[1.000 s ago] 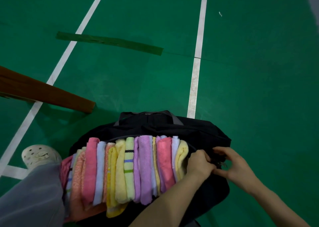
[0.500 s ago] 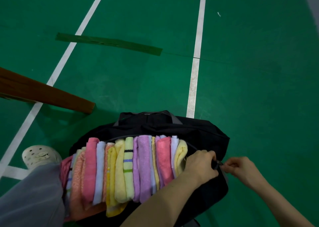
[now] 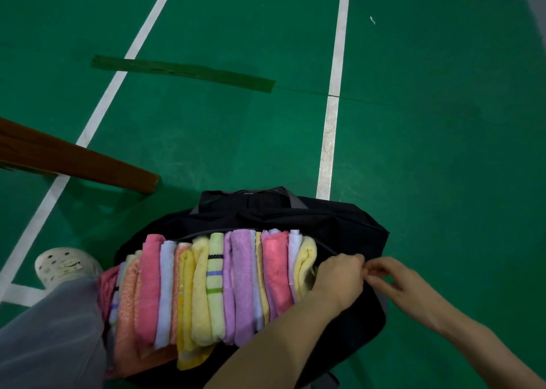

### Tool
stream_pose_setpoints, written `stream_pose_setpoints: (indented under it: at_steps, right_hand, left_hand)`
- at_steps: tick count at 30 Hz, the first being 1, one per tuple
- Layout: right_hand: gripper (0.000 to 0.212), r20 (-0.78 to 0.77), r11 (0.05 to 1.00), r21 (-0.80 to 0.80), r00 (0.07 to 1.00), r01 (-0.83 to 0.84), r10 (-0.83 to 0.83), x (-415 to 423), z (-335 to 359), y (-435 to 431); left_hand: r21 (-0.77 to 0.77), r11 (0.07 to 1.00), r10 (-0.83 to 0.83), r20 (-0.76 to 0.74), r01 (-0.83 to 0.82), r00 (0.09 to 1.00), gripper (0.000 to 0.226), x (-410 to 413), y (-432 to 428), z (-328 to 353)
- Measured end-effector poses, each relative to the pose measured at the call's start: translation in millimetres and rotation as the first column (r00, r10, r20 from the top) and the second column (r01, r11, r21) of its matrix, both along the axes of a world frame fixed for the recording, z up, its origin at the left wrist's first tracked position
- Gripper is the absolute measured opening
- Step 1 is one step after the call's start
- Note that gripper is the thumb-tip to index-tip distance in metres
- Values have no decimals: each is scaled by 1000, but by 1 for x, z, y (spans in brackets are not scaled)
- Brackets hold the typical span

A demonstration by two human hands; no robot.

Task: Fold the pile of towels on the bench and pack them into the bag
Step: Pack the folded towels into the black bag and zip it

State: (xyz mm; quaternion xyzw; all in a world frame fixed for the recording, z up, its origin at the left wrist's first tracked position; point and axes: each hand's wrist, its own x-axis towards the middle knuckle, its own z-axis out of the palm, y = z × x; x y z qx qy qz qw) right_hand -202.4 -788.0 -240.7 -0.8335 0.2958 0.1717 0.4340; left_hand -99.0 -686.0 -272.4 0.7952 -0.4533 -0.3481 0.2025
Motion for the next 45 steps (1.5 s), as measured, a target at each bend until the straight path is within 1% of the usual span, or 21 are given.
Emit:
stream_pose_setpoints:
  at_steps: [1,3,4,5,7,9,11,14,16,20,24,26,27,29,31,33,35,38,42,44,45]
  right_hand:
    - [50,49,998,38,998,40,-41,-5,-5,-3]
    - [64,74,999,40,997,9,-12,-13,-11,-8]
    - [75,38,995,-37,995,-90,92,-15,-12,-9]
    - [87,19,963,-188,979,-195,202,-17,-19,-10]
    - [98,36,809,-508,931,-295,362,-19,-37,-10]
    - [89,134,771,-588,912,-242,388,-17,-45,-4]
    - [66,234,784,-599,902,-160,363,-13,-51,2]
    - [28,294,749,-653,874,-112,387,-6,-49,6]
    - [18,287,737,-666,872,-117,397,-4,-44,4]
    - [17,247,698,-699,864,-155,439,-1,-38,-13]
    - [34,168,731,-639,884,-239,436,-5,-36,-24]
    - [40,138,775,-574,903,-262,408,-7,-36,-24]
    - [37,155,808,-531,907,-257,391,-9,-35,-24]
    - [16,225,871,-437,910,-225,348,-11,-29,-21]
    - [33,316,913,-387,912,-128,262,-13,-26,-14]
    - [37,395,936,-348,913,49,99,-14,-21,-6]
    - [44,402,944,-313,915,100,36,-14,-21,3]
    - [72,319,968,-239,948,78,3,-12,-27,10]
    - [75,248,961,-93,941,259,-229,-3,-26,20]
    - [84,246,966,-22,938,259,-246,-2,-28,22]
    - [77,244,970,-12,941,244,-234,-2,-30,22]
  left_hand:
    - [17,998,60,-75,-59,995,20,3,1,-3]
    - [41,995,97,-181,-91,979,21,7,2,-9]
    - [45,994,105,-221,-97,970,21,8,3,-10]
    - [47,993,120,-251,-112,961,20,9,5,-10]
    - [32,990,144,-281,-141,949,19,11,7,-10]
    - [-8,988,142,-314,-152,939,18,14,11,-8]
    - [-39,992,102,-321,-120,941,18,17,16,-5]
    - [-60,998,-5,-141,-4,990,20,24,22,-2]
    - [-38,997,-62,-5,62,998,23,28,21,0]
    - [-26,995,-91,38,92,995,25,25,13,6]
    - [-53,998,-27,-75,23,997,22,16,14,5]
    - [-69,994,68,-158,-80,985,21,9,17,3]
    - [-73,985,135,-225,-155,965,20,5,19,3]
    - [-33,958,256,-358,-286,898,17,0,21,-1]
    - [41,908,382,-489,-418,784,27,2,22,-8]
    - [91,866,442,-599,-492,668,32,9,21,-12]
    - [103,841,468,-631,-530,619,33,16,21,-13]
    - [135,793,511,-679,-595,527,32,20,21,-17]
    - [237,772,520,-770,-589,371,32,16,19,-20]
    - [271,788,494,-814,-553,305,32,20,20,-18]
    - [286,796,486,-827,-533,283,31,22,20,-18]
